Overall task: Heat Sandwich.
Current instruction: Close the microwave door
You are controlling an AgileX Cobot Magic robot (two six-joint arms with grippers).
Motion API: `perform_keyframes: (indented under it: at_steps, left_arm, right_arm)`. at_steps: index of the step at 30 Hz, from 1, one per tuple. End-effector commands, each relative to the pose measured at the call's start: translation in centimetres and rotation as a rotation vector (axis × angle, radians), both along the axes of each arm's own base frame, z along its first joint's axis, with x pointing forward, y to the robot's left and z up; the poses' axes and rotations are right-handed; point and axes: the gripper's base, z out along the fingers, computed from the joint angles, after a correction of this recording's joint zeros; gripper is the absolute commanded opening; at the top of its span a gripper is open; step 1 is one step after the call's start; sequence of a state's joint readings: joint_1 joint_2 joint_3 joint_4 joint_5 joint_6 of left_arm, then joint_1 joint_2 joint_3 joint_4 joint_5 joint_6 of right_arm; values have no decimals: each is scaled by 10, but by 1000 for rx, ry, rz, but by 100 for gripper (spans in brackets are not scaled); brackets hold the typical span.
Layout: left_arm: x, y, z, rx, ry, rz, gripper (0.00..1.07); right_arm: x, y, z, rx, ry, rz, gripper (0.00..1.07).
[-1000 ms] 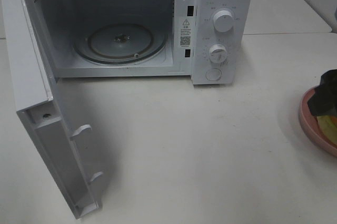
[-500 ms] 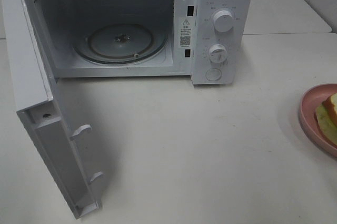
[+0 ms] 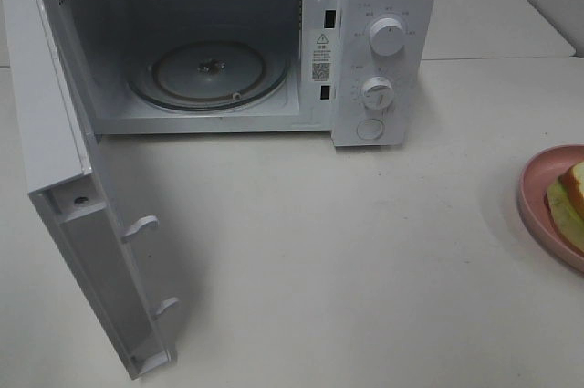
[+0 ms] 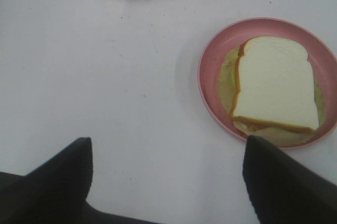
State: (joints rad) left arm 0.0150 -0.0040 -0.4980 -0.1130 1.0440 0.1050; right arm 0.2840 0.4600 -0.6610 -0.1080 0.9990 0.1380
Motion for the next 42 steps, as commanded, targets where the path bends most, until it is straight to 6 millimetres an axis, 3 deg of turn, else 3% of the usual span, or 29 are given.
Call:
perform_keyframes:
  at_steps: [1, 6, 30, 42]
  left_arm:
    - [-2, 0, -1, -6, -23, 4, 98]
    - [-2, 0, -1, -6, -23, 4, 98]
    - [-2, 0, -1, -6, -23, 4, 98]
    - [-2, 0, -1, -6, -23, 4, 98]
  right_arm:
    - [-12, -4, -13, -6, -21, -2, 76]
    - [-25, -8, -31, 4, -45, -11, 76]
    - [-75, -19, -37, 26, -296, -243, 76]
    - [-74, -18, -37, 25, -293, -236, 76]
